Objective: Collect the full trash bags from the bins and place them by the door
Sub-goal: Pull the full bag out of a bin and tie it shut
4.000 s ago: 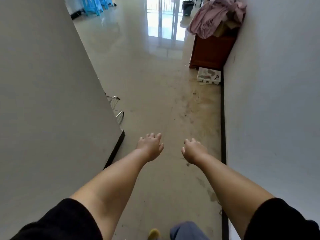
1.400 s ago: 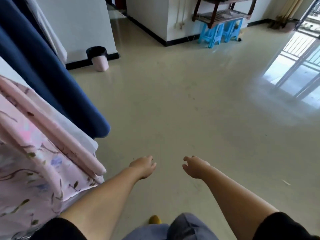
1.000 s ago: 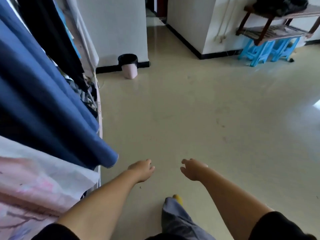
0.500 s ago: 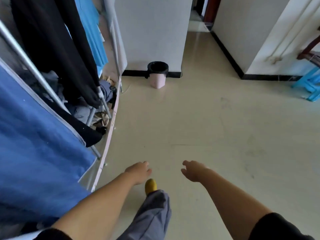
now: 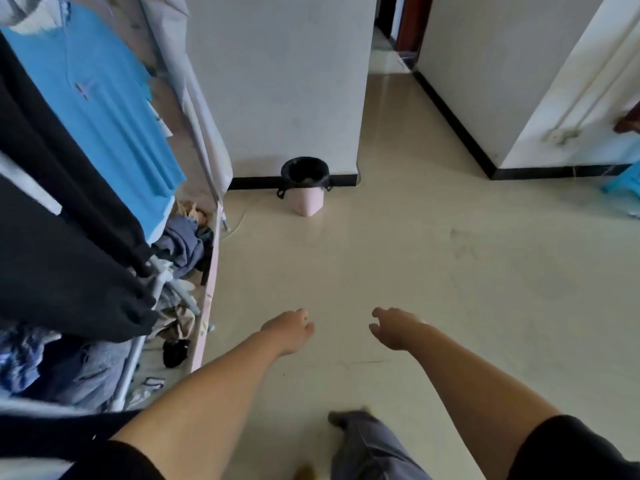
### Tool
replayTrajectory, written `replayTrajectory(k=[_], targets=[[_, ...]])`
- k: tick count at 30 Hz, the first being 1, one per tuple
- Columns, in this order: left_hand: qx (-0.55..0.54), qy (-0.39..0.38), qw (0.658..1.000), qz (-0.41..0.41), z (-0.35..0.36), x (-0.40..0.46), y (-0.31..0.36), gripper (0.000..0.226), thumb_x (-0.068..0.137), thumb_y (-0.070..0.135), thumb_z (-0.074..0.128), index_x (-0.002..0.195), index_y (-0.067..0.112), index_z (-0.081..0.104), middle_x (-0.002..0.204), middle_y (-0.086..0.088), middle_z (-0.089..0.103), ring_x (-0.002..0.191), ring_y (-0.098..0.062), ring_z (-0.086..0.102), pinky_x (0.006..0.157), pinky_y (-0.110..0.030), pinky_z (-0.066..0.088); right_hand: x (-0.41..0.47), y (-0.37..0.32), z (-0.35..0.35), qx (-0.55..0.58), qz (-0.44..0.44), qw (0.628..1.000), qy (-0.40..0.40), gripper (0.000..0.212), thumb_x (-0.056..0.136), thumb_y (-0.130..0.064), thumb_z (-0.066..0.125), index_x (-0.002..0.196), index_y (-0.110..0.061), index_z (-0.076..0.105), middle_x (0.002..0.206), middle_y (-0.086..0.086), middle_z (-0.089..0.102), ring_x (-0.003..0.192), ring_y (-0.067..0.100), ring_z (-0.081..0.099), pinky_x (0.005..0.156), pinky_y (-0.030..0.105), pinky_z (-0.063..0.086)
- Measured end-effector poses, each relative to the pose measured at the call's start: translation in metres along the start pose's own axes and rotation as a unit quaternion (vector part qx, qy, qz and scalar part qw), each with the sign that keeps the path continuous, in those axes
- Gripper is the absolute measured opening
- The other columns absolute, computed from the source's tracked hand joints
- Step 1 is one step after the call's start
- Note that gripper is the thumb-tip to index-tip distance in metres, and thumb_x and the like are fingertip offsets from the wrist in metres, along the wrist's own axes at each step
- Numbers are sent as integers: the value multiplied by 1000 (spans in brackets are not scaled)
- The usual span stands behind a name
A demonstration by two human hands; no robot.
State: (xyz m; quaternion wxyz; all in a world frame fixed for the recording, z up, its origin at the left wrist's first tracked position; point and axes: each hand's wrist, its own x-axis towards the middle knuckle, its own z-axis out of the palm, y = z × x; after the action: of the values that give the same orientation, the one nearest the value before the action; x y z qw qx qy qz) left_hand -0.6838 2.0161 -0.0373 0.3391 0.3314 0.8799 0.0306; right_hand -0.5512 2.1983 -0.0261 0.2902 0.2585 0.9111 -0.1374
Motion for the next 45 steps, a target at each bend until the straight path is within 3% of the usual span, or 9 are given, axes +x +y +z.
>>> replayTrajectory(k=[15, 24, 33, 38, 45], targets=[[-91, 38, 994, -53, -176, 267, 69, 43, 98, 39, 33, 129, 12, 45, 133, -12, 53, 121, -29, 51, 94, -34, 40, 267, 79, -220, -66, -49, 996, -28, 47, 100, -36, 29, 142, -15, 32, 145, 11, 43, 129, 30, 45, 104, 40, 40], [-98, 16, 992, -74, -269, 414, 30, 46, 100, 39, 30, 136, 13, 40, 138, -10, 50, 123, -28, 49, 96, -36, 40, 424, 63, -301, -34, -53, 998, -26, 47, 99, -36, 29, 141, -15, 33, 142, 12, 45, 126, 31, 48, 101, 41, 42], [-83, -23, 992, -89, -362, 557, -12, 42, 100, 36, 31, 131, 11, 44, 130, -12, 55, 117, -28, 53, 91, -34, 42, 569, 38, -366, 33, -26, 998, -53, 46, 99, -38, 31, 139, -16, 35, 139, 13, 47, 125, 32, 49, 102, 42, 42], [-133, 13, 982, -133, -348, 657, -36, 40, 100, 36, 31, 129, 13, 45, 125, -10, 57, 110, -28, 57, 89, -34, 44, 690, 33, -362, 37, -54, 996, -59, 46, 100, -37, 30, 140, -16, 35, 140, 12, 46, 127, 30, 47, 103, 40, 40], [-257, 56, 951, -160, -247, 831, -98, 39, 100, 32, 32, 117, 2, 51, 122, -17, 57, 113, -31, 53, 88, -33, 40, 888, 23, -264, 124, -76, 989, -38, 46, 101, -32, 32, 139, -9, 38, 144, 13, 44, 132, 30, 41, 105, 34, 35]])
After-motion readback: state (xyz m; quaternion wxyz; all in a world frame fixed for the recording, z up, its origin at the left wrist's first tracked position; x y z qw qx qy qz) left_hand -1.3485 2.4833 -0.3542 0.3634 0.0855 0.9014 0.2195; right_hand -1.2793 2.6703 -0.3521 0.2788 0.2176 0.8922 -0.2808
